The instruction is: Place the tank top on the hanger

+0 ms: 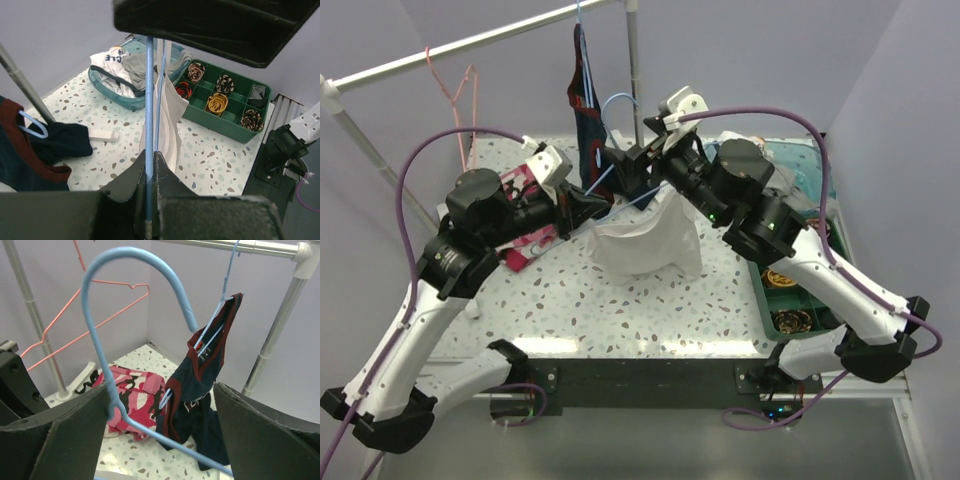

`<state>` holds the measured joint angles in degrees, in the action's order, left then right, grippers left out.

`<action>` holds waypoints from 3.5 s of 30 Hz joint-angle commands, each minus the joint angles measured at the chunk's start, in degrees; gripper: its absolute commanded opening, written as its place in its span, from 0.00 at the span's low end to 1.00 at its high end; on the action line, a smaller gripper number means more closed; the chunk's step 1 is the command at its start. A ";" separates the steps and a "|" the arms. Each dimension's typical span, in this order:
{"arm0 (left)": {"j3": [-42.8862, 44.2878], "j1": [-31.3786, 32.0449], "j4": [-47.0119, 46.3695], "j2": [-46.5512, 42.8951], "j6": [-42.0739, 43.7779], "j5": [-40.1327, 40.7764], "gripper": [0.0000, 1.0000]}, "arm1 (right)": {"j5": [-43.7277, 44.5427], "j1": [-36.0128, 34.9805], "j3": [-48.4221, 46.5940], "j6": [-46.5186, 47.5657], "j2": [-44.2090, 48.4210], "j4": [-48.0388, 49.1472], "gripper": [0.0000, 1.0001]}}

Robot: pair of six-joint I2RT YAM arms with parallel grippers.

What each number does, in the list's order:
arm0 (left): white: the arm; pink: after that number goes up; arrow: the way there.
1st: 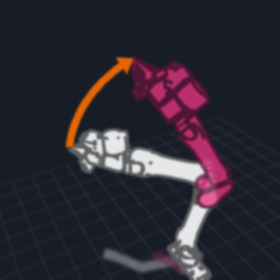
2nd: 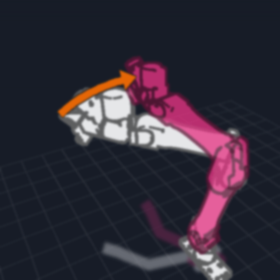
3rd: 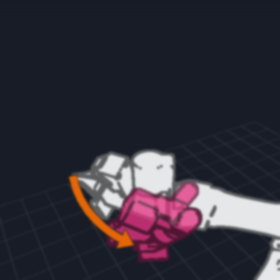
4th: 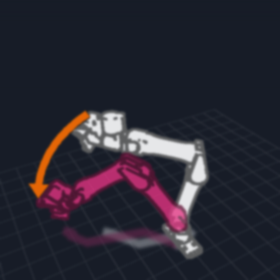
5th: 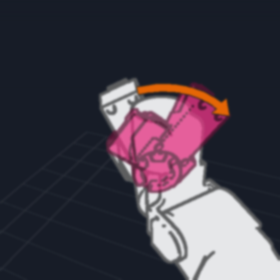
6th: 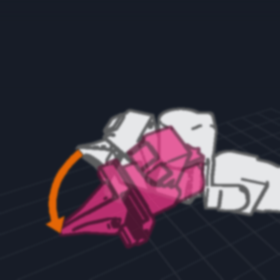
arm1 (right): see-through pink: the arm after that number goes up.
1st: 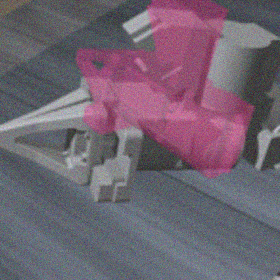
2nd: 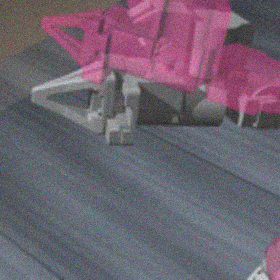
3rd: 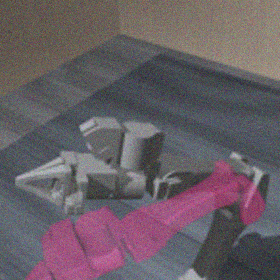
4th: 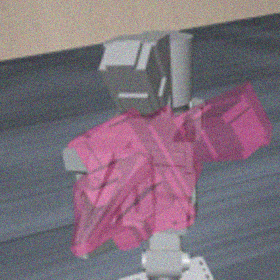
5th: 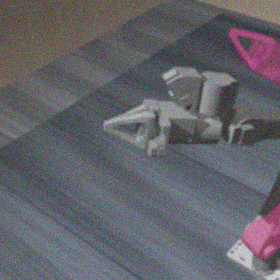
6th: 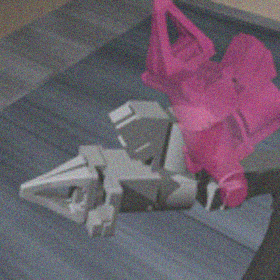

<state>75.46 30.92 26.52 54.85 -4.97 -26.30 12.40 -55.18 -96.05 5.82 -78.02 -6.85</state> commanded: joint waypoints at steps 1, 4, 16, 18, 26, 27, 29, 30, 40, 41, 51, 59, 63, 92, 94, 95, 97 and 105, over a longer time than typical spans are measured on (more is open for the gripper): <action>0.66 0.11 0.72 -3.16 -2.58 6.60 0.00 | -1.06 -0.02 2.96 -3.89 6.11 3.95 0.91; 1.52 0.11 2.56 -5.19 -2.94 7.93 0.00 | -1.51 0.07 7.17 -5.38 10.06 6.58 0.96; 30.00 0.72 22.60 -1.07 -1.44 19.06 0.00 | 10.87 0.07 7.02 -6.62 12.81 6.41 0.98; 31.75 2.04 23.39 -1.85 -2.06 21.89 0.00 | 11.59 0.07 6.76 -6.44 12.54 6.06 0.98; 30.98 2.22 29.54 -3.78 -4.87 34.29 0.00 | 13.26 0.07 7.02 -6.18 11.31 4.75 0.98; 30.89 2.22 30.07 -3.79 -5.65 36.22 0.00 | 13.26 0.07 7.10 -6.18 11.22 4.57 0.98; 30.97 2.22 31.65 -3.96 -6.36 37.99 0.00 | 13.17 0.07 7.37 -6.09 10.87 4.48 0.98; 31.06 2.22 32.18 -3.87 -7.15 39.91 0.00 | 13.09 0.07 7.63 -6.18 10.70 4.48 0.98; 34.30 2.22 32.19 3.76 -8.47 45.46 0.00 | 13.96 0.07 10.18 -7.06 10.78 4.39 0.98; 36.23 2.22 32.10 4.82 -8.47 45.99 0.00 | 14.05 0.07 10.44 -7.14 11.04 4.30 0.98; 40.38 2.22 32.02 13.26 -11.46 54.25 0.00 | 15.19 0.07 12.73 -7.14 12.89 4.04 0.98; 46.00 2.22 30.17 16.95 -10.32 57.06 0.00 | 15.11 0.07 12.73 -7.14 12.45 4.30 0.98; 49.86 2.13 30.34 19.58 -8.83 57.94 0.00 | 15.11 0.07 12.20 -6.79 12.28 4.13 0.98; 43.19 -5.42 23.75 26.44 -3.38 46.45 0.00 | 15.28 0.07 16.95 -10.13 11.75 5.53 0.98; 45.29 -7.44 24.10 27.50 -3.03 45.38 0.00 | 14.76 0.07 17.65 -10.39 11.84 5.80 0.98; 46.08 -8.06 24.10 28.55 -2.94 44.07 0.00 | 14.49 0.07 17.83 -10.40 11.84 5.88 0.99; 48.55 -9.82 24.54 29.87 -2.94 41.88 0.00 | 13.79 0.07 18.26 -10.75 11.66 6.24 0.98; 49.17 -12.99 24.19 32.60 -4.17 39.84 0.00 | 12.03 0.07 18.79 -11.36 10.61 6.50 0.99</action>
<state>123.28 19.03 53.98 87.00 -9.32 15.99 25.74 -55.07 -77.73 -4.32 -66.94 -2.66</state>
